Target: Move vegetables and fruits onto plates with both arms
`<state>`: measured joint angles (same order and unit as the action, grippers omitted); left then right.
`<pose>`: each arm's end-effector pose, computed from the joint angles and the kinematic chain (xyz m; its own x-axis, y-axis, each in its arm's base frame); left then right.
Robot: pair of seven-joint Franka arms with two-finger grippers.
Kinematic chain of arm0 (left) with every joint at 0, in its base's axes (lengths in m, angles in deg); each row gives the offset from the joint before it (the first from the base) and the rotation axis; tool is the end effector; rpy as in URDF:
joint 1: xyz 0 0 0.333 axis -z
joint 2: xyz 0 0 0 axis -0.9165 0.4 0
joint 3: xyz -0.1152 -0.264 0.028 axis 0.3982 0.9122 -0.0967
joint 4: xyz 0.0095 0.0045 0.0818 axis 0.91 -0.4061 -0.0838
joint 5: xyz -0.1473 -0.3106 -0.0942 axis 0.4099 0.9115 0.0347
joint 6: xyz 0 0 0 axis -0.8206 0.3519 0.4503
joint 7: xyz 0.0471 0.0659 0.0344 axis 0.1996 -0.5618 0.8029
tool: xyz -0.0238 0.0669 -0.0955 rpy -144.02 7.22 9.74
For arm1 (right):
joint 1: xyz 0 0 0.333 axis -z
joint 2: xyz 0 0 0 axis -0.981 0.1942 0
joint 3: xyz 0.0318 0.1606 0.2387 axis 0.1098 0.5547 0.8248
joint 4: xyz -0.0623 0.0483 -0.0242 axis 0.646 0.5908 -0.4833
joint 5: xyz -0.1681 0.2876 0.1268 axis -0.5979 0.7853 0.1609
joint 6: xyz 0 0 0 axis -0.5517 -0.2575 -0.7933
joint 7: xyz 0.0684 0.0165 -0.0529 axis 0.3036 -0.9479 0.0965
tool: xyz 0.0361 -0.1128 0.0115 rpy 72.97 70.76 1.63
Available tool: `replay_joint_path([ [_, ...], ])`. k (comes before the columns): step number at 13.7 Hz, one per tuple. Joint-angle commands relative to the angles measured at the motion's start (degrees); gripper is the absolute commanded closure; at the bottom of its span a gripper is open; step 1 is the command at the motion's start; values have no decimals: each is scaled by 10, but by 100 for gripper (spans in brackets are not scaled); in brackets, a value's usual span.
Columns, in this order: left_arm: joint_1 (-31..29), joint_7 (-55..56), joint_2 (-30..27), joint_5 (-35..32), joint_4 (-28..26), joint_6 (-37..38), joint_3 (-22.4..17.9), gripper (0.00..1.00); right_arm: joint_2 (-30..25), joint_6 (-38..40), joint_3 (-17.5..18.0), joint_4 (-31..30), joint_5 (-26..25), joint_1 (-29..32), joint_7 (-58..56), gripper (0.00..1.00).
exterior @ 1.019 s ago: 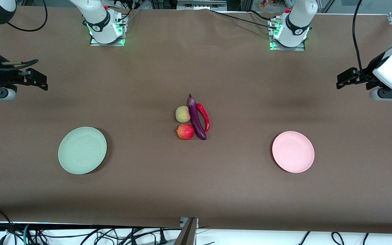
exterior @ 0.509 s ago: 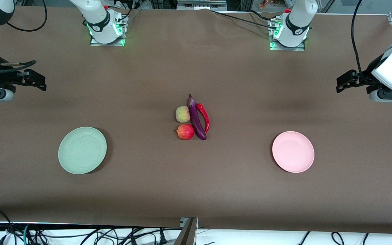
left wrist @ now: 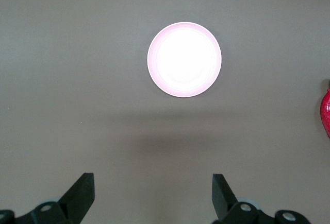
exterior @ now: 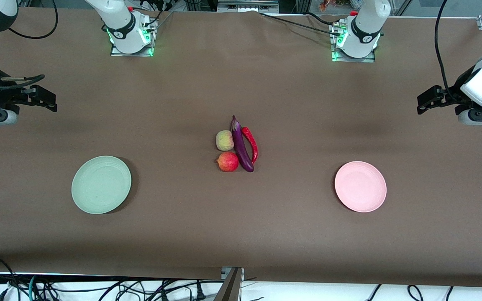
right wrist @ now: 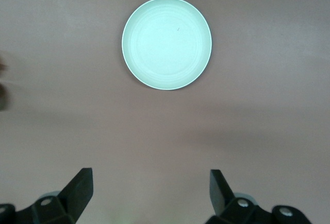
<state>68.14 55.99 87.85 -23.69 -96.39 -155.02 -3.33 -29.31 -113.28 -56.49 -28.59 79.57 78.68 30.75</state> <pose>0.5292 -0.0256 0.5619 0.9982 -0.0054 -0.0592 -0.0073 -0.9995 -0.0314 0.5370 0.0145 0.5493 0.9910 0.1035 -0.0851 0.1078 -0.9930 0.0476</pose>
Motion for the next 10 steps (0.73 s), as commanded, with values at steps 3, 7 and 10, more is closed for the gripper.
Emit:
replay_joint_path([
  [3,5,-2,0,-14,9,8,4,0,5,1,1,12,10,-1,-3,0],
  [7,6,1,-1,-14,12,21,11,0,5,6,2,12,10,-2,-1,0],
  [10,6,4,-4,-13,12,36,10,0,5,5,1,12,10,0,-2,0],
])
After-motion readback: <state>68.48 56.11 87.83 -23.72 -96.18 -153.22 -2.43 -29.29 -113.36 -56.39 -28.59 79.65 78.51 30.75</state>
